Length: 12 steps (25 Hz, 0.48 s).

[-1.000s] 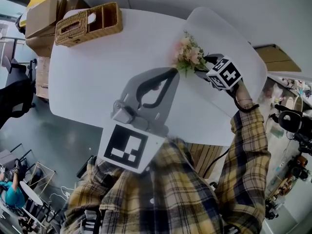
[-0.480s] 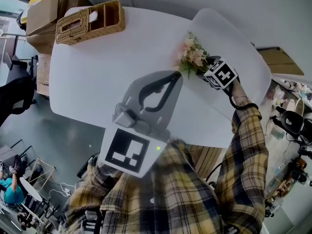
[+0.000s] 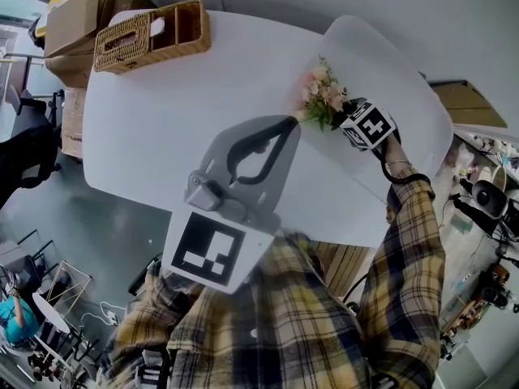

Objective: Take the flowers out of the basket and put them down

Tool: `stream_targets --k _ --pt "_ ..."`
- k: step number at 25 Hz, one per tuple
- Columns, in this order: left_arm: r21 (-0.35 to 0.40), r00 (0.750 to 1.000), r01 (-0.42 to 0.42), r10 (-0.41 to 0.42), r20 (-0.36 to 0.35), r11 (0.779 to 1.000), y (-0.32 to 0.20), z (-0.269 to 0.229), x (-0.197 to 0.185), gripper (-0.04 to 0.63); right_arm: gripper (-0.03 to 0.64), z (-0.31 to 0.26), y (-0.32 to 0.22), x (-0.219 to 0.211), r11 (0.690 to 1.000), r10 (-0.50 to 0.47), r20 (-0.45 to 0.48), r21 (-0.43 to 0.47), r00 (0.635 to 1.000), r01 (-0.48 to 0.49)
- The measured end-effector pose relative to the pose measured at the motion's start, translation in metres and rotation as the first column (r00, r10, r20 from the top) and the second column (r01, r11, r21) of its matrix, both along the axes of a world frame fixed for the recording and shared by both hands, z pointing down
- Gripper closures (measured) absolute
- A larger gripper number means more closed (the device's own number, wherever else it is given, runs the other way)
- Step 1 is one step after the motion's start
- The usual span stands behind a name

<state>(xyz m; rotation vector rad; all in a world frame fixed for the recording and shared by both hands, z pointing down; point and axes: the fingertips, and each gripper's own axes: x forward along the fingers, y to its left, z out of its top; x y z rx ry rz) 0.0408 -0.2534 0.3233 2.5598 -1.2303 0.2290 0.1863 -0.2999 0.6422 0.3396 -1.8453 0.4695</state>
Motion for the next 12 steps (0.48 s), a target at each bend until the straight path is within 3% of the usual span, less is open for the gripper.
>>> stream_targets --k 12 --pt "0.018 1.0 -0.001 0.001 -0.003 1.0 0.004 -0.006 -0.004 0.595 0.558 -0.011 0.002 -0.001 1.0 0.019 0.013 -0.002 1.0 -0.019"
